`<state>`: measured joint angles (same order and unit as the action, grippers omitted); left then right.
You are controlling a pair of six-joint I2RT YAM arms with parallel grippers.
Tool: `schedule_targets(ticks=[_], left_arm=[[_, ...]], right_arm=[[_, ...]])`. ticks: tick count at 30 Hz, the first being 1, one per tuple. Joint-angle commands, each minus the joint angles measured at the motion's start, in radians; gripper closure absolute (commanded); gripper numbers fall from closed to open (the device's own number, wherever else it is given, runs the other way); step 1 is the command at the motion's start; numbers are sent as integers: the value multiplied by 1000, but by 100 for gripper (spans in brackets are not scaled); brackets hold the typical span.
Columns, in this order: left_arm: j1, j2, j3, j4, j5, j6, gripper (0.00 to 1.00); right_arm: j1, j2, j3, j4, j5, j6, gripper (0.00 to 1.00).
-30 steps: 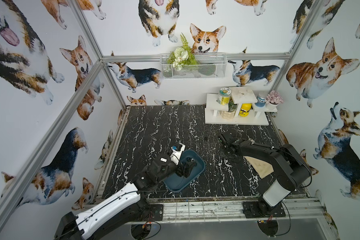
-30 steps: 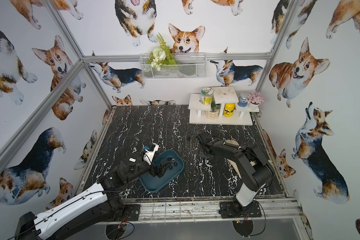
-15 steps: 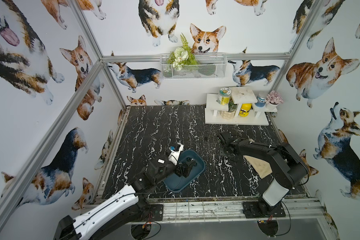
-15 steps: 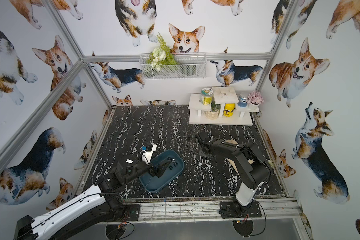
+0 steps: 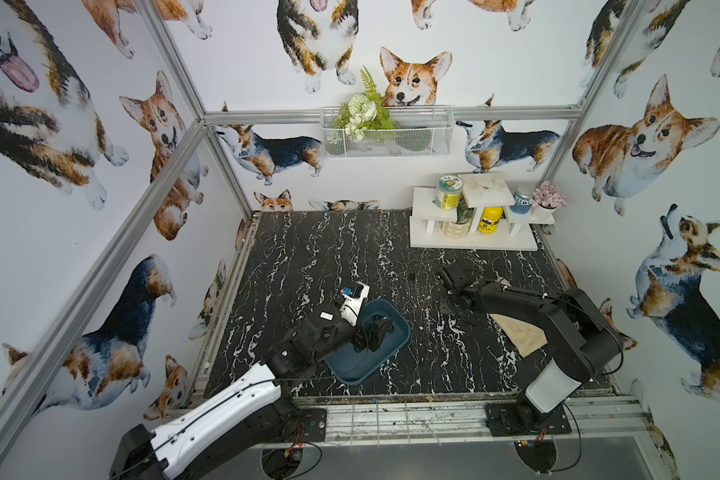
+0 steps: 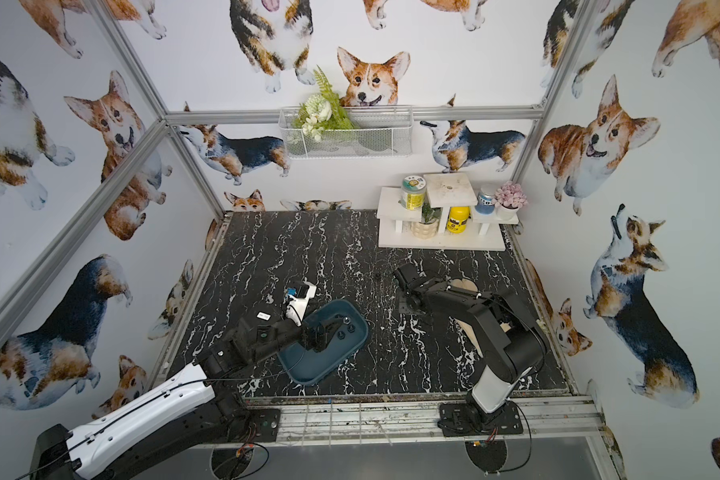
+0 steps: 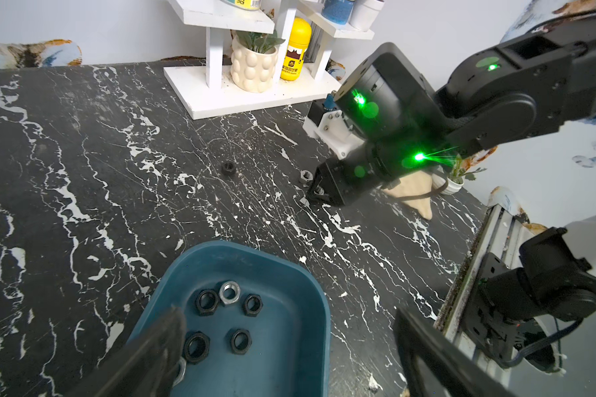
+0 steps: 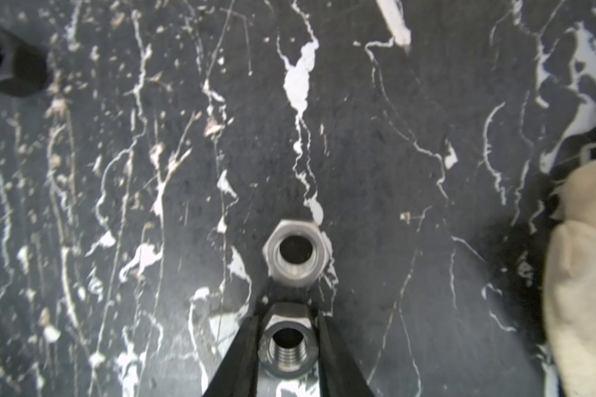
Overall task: Put the nuts on the desktop into the storage box
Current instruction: Pick up the nut from the center of the board.
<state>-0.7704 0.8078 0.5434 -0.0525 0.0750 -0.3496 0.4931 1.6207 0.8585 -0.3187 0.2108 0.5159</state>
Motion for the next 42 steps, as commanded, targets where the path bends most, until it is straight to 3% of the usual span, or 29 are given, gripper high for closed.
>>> schedule_targets(ticks=[1, 6, 9, 14, 19, 31, 42], left_arm=[[20, 37, 46, -19, 74, -53, 0], [97, 88, 83, -12, 251, -151, 0], [178, 125, 72, 60, 445, -231, 0], [253, 202, 96, 85, 635, -316, 0], [260, 214, 92, 136, 706, -363, 0], [246, 284, 9, 607, 994, -660, 6], [87, 318, 75, 636, 1045, -580, 9]], right_arm=[[21, -65, -32, 32, -33, -69, 76], [105, -175, -70, 81, 21, -155, 76], [168, -252, -103, 142, 33, -233, 75], [245, -412, -163, 264, -66, -352, 75], [262, -564, -228, 381, -231, -426, 76], [272, -842, -405, 695, -532, -600, 75], [275, -922, -489, 881, -761, -649, 76]])
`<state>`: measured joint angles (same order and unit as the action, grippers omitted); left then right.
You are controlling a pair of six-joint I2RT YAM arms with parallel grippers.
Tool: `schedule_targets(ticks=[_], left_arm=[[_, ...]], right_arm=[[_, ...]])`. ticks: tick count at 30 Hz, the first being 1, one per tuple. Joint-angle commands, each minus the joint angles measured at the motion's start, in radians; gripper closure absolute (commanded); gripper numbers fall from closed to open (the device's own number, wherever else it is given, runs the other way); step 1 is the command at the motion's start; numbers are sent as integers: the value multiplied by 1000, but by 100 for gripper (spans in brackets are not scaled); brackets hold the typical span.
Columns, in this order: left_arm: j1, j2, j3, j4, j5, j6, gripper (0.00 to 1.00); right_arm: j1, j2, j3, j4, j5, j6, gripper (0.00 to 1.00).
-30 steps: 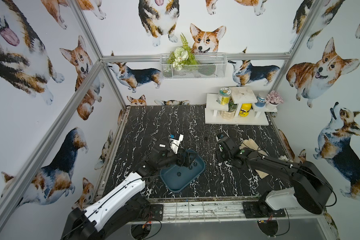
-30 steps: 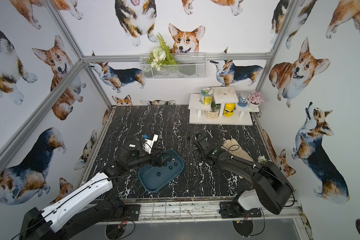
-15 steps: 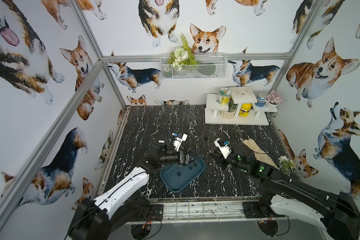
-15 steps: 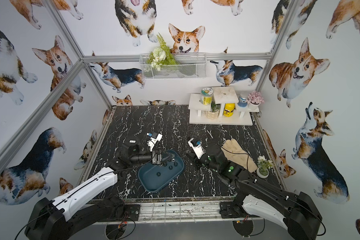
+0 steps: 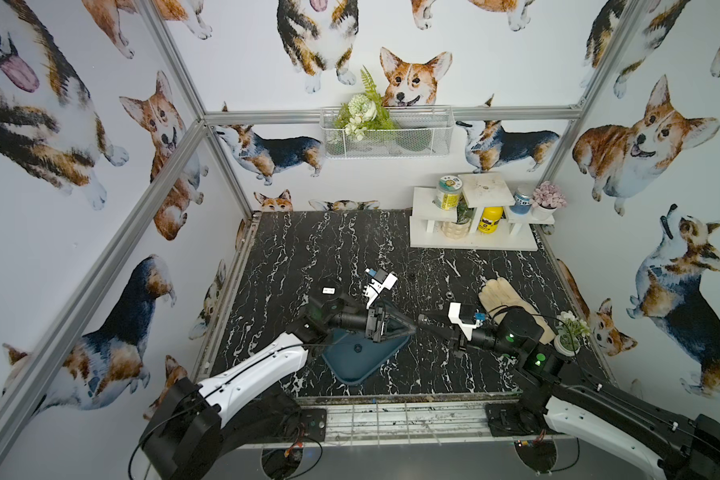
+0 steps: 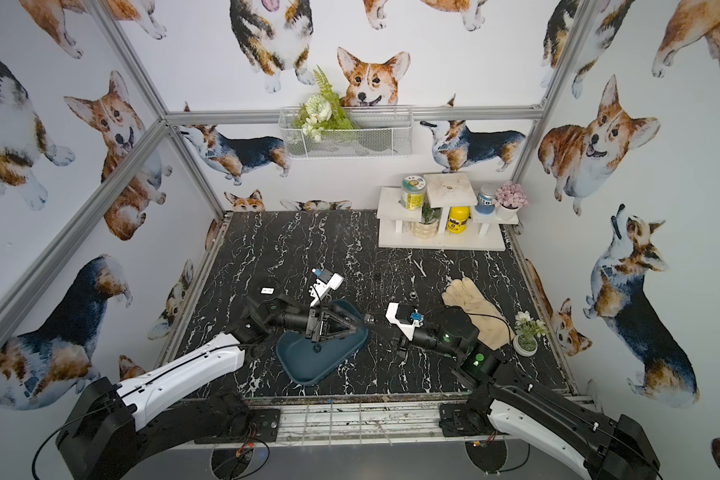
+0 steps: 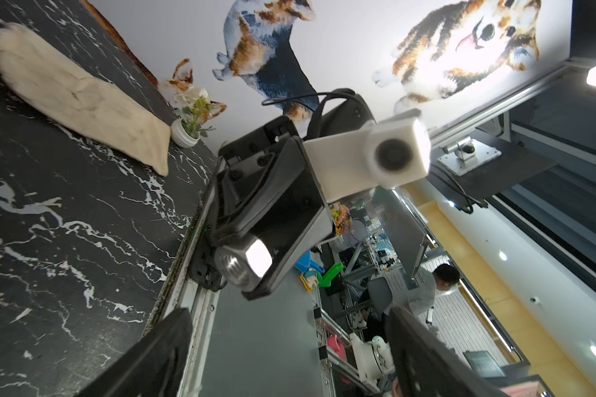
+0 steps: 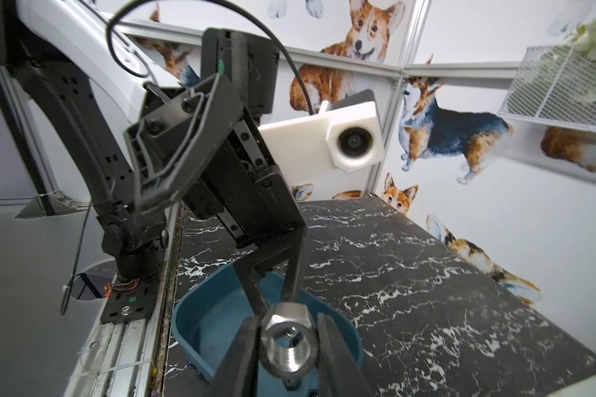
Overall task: Put the nuts on the desktop into the storage box
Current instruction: Pick up the nut from the center of the board.
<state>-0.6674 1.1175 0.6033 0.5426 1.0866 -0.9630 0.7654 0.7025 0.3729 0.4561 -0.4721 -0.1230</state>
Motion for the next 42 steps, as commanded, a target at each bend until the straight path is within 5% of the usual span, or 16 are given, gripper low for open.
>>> schedule_targets(ticks=[1, 16, 22, 30, 34, 42], left_arm=[[-24, 12, 19, 42, 31, 35, 11], [-68, 65, 49, 148, 44, 12, 34], [-72, 82, 51, 174, 59, -7, 52], [-74, 90, 55, 169, 56, 2, 61], [-74, 99, 95, 5, 37, 88, 73], [-74, 91, 113, -212, -31, 248, 74]], right_arm=[[3, -3, -3, 115, -89, -1, 77], [15, -1, -12, 179, -199, 23, 78], [15, -13, -25, 161, -181, 0, 78], [15, -21, -35, 132, -154, -56, 76], [15, -24, -32, 108, -130, -78, 71], [15, -41, -23, 39, -104, -128, 57]])
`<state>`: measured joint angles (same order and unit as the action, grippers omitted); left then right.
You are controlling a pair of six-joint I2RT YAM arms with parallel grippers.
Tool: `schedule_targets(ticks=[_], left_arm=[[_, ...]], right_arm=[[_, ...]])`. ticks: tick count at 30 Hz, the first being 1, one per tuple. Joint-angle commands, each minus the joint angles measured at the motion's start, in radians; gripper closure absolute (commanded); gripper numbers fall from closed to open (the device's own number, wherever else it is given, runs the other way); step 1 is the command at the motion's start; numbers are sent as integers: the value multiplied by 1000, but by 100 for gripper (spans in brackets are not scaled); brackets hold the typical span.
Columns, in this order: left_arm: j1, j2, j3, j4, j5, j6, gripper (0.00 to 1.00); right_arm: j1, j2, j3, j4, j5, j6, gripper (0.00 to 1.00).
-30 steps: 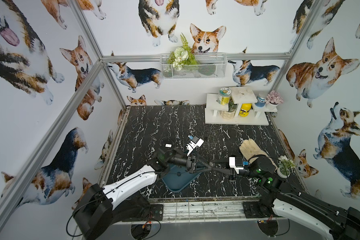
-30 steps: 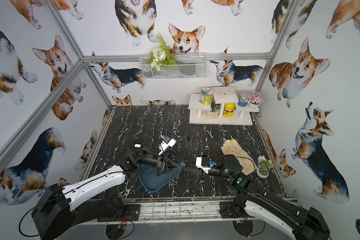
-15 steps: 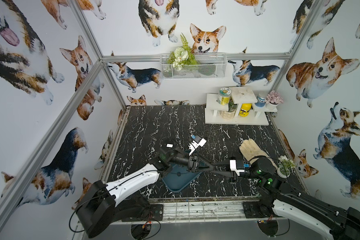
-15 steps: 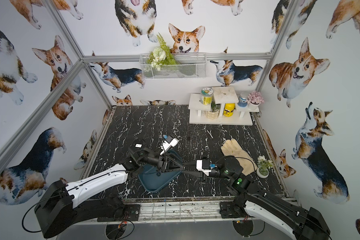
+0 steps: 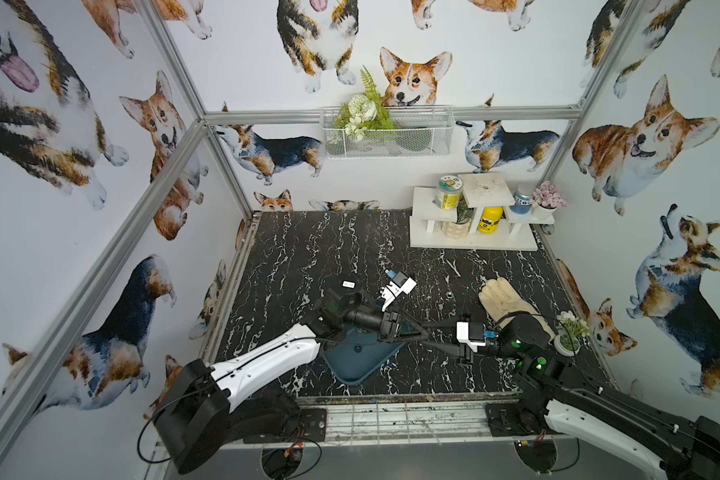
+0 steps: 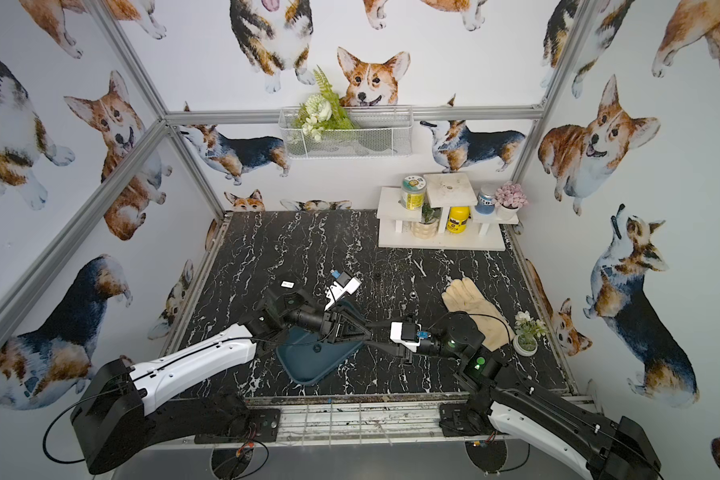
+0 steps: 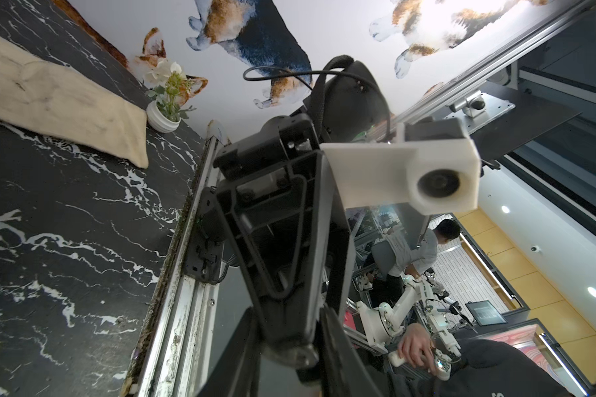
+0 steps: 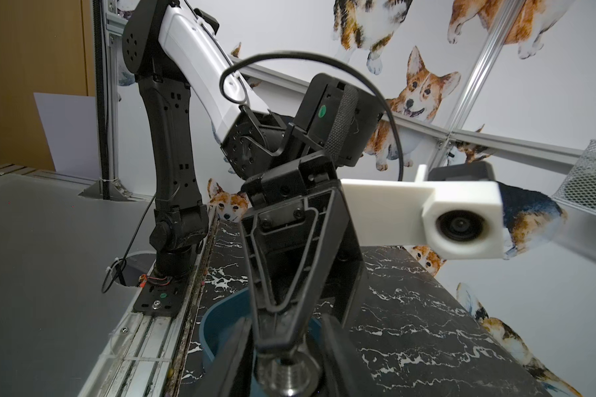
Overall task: Put the nuts on the desktop into the storage box
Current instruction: Pick up the nut from the center of the board.
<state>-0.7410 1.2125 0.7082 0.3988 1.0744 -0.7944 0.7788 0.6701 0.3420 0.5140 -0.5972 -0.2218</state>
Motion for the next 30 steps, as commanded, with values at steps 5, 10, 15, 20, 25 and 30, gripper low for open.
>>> schedule_targets(ticks=[5, 10, 15, 20, 25, 30], left_arm=[[3, 2, 53, -108, -34, 102, 74], [17, 0, 101, -305, -115, 226, 74], [28, -18, 141, -521, -237, 361, 75], [36, -30, 161, -707, -400, 450, 75], [38, -3, 199, -939, -678, 489, 74], [35, 12, 194, -1064, -895, 454, 76]], right_arm=[[2, -23, 12, -38, 38, -40, 38], [2, -33, 27, -112, 45, -85, 21], [2, -35, 63, -255, 71, -160, 1], [2, -22, 81, -344, 123, -189, 0], [2, 22, 104, -411, 184, -201, 0], [2, 60, 127, -452, 197, -220, 0]])
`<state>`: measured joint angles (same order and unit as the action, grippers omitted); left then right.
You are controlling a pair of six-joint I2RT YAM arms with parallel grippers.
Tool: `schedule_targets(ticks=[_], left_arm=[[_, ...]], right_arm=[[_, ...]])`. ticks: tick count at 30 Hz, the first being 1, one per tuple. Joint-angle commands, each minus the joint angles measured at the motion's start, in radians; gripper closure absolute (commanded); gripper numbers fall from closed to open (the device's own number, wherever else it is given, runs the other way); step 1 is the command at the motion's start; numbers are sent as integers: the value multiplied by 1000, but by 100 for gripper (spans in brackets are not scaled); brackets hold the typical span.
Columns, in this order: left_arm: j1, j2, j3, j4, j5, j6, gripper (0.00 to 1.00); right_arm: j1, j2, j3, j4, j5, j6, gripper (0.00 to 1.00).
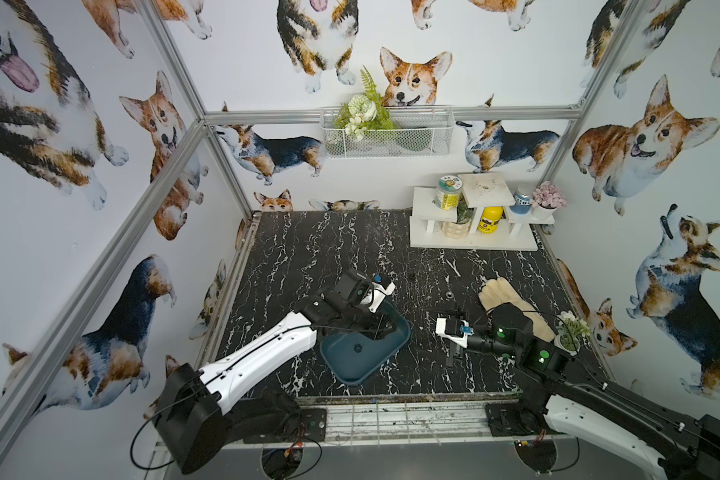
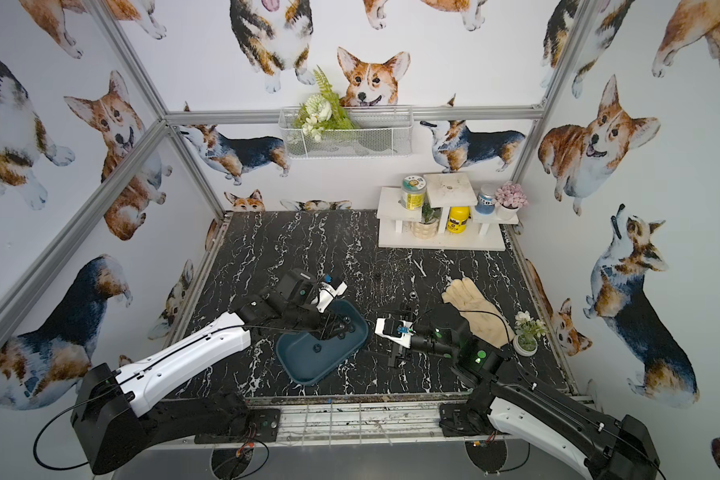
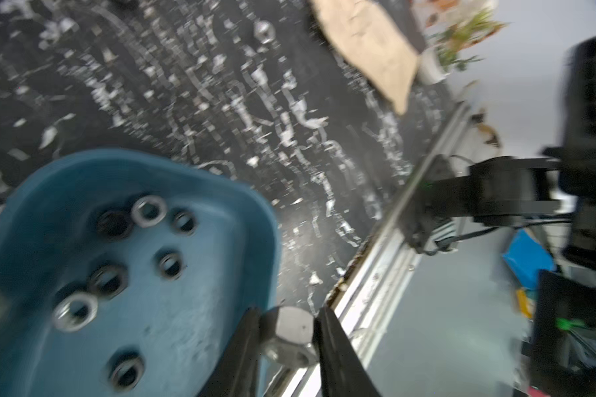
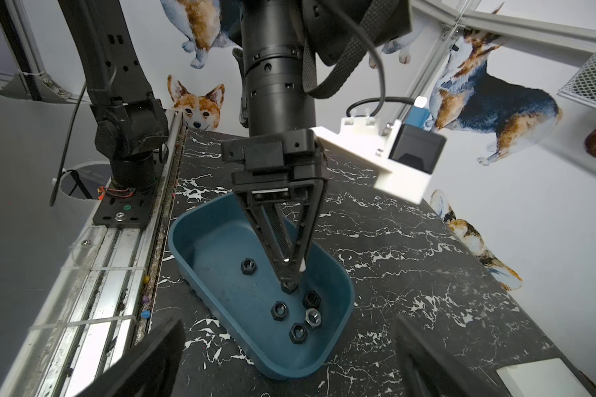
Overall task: Put the nuts on the desktop into the storage box
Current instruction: Pick up the nut from the center of the board, then place the nut in the storage box.
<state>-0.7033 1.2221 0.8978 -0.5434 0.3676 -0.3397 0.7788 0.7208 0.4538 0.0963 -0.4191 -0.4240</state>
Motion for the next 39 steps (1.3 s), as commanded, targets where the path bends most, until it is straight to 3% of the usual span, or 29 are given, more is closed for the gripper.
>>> schedule_targets(ticks=[1, 5, 6, 8, 10, 13, 19, 24, 35, 39], left_arm=[[-2, 2, 0, -118, -193, -6, 76], [-2, 28, -8, -119, -242, -26, 76], [-2, 34, -11, -125, -277, -56, 77], [-8, 19, -51, -102, -355, -171, 90], [-10, -12, -112, -37, -327, -249, 90], [-11, -75, -161, -5, -389, -329, 90], [-4, -61, -201, -5, -483, -343, 85], [13, 25, -237, 62, -444, -379, 85], [34, 124, -246, 93, -495, -420, 84], [38, 161, -220, 89, -519, -434, 80]], right_arm=[[2, 13, 16, -35, 17, -20, 0], [4, 35, 18, -35, 15, -32, 0], [5, 43, 23, -43, 17, -33, 0], [7, 53, 34, -66, 17, -34, 0], [8, 53, 33, -78, 24, -35, 0], [10, 41, 20, -78, 38, -27, 0], [11, 43, -1, -34, 29, -3, 0], [13, 69, 5, -23, 33, 7, 0], [13, 34, -30, -21, 59, 31, 0], [13, 52, -19, -7, 50, 54, 0]])
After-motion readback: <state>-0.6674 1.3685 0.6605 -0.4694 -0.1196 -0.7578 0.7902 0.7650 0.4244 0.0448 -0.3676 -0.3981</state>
